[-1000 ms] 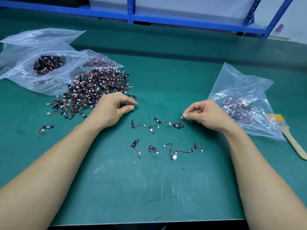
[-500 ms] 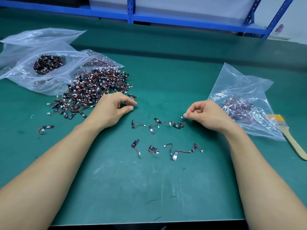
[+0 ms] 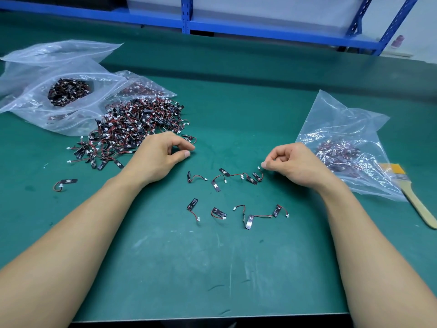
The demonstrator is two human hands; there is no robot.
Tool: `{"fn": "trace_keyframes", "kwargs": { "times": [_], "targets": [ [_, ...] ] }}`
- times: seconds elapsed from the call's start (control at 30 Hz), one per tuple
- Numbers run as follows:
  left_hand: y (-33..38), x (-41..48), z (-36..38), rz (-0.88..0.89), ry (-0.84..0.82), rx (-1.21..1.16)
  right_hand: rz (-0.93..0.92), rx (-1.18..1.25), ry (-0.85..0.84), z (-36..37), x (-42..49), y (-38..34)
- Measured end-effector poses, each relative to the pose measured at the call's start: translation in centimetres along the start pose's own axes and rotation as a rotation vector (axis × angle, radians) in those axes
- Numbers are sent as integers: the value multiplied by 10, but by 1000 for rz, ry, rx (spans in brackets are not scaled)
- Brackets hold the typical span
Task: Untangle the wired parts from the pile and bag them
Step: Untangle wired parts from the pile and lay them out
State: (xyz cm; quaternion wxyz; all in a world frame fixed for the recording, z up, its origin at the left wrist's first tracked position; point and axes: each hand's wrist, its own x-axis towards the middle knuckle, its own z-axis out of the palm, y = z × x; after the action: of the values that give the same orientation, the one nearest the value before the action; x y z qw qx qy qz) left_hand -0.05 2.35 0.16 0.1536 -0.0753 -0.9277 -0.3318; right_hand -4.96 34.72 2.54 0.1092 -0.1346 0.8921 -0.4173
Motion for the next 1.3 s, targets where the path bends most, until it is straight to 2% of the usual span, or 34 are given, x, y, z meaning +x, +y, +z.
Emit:
{"fn": "trace_keyframes", "kwargs": {
  "times": [1.3],
  "targets": [
    [2, -1, -1, -15, -8, -9, 9, 18, 4, 1, 0, 0]
  ]
}}
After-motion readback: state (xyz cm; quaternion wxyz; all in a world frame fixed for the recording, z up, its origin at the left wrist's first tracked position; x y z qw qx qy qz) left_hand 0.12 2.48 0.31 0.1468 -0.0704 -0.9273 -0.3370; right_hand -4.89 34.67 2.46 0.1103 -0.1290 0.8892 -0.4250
